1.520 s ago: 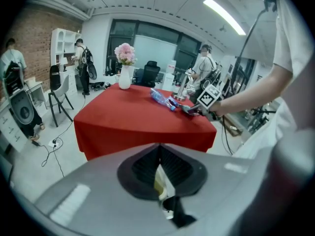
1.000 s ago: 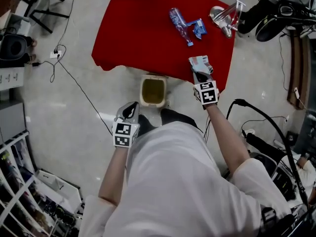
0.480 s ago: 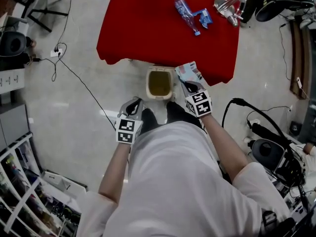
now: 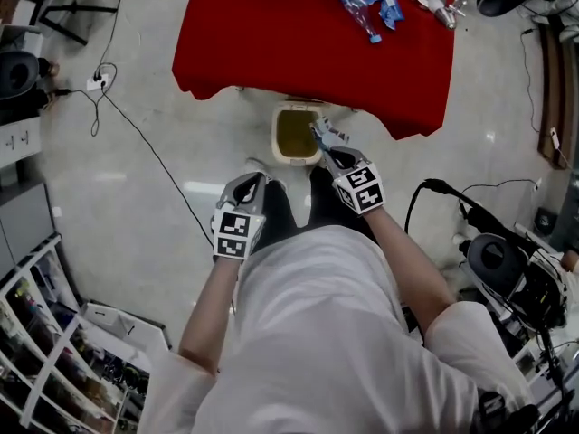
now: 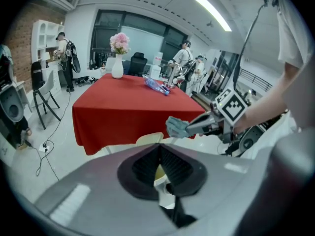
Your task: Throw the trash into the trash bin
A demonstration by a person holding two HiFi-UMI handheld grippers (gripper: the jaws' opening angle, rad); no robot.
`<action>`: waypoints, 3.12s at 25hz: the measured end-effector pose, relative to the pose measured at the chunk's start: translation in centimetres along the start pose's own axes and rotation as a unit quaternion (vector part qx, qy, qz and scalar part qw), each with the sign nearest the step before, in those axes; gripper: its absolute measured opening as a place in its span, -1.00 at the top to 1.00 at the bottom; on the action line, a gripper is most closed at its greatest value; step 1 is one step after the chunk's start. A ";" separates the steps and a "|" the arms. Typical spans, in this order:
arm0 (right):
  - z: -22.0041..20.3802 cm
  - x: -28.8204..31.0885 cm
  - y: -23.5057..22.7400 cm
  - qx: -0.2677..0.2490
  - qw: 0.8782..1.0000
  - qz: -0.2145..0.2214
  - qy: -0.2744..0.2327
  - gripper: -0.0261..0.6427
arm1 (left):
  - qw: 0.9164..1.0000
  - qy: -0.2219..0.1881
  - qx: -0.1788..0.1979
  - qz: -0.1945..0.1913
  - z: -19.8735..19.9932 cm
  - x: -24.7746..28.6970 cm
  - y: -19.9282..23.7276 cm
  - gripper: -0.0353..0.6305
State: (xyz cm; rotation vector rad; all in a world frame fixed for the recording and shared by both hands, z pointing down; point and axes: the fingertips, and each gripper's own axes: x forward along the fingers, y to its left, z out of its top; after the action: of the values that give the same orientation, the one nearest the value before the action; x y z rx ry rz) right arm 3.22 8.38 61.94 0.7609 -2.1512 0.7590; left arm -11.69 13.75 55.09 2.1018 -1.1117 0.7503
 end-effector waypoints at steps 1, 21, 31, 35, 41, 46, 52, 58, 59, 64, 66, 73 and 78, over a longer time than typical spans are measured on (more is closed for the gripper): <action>-0.4 0.5 -0.1 0.006 1.000 0.002 0.002 0.92 | 1.000 0.001 -0.001 0.000 -0.2 0.2 0.1 0.88; -10.0 14.5 -2.4 0.153 0.985 0.073 0.022 0.91 | 1.000 0.006 0.020 -0.001 -4.9 7.1 3.6 0.88; -13.8 20.3 -4.3 0.176 0.981 0.060 0.058 0.58 | 1.000 0.016 0.003 -0.005 -7.4 9.7 5.0 0.88; -13.4 20.3 -4.5 0.165 0.983 0.054 0.057 0.55 | 1.000 0.019 -0.011 -0.002 -8.1 9.6 5.6 0.88; -11.3 17.5 -4.3 0.143 0.987 0.050 0.051 0.55 | 1.000 0.012 -0.008 0.007 -6.4 8.2 5.7 0.88; -8.6 14.5 -4.1 0.130 0.990 0.049 0.034 0.56 | 1.000 0.002 -0.004 0.015 -4.4 6.6 5.7 0.88; -5.7 10.5 -2.9 0.115 0.992 0.048 0.016 0.73 | 1.000 0.001 0.003 0.000 -2.7 4.7 4.6 0.88; -3.8 6.4 -1.6 0.111 0.993 0.045 -0.002 0.86 | 0.999 0.005 0.004 -0.038 -1.6 2.8 2.1 0.88; -3.6 5.7 -1.5 0.110 0.993 0.043 -0.006 0.88 | 0.999 0.004 0.005 -0.041 -1.4 2.6 1.7 0.88; -2.5 2.5 -0.9 0.104 0.994 0.037 -0.023 0.91 | 0.998 0.009 0.009 -0.058 -0.9 1.4 0.2 0.88; -2.0 1.1 -0.7 0.101 0.994 0.034 -0.030 0.92 | 0.998 0.010 0.009 -0.064 -0.9 1.1 -0.2 0.88; -1.4 -2.8 -0.6 0.098 0.994 0.022 -0.049 0.92 | 0.999 0.001 0.012 -0.050 -0.1 -0.6 -0.5 0.88; -0.9 -4.7 -0.7 0.095 0.993 0.018 -0.062 0.92 | 0.999 -0.016 0.014 -0.049 1.0 -1.3 -1.6 0.88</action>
State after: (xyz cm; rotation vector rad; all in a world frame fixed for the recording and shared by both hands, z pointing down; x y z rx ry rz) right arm 6.74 9.89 59.01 0.8886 -2.2308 0.9687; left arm -10.77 14.32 53.08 2.1809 -1.0124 0.6913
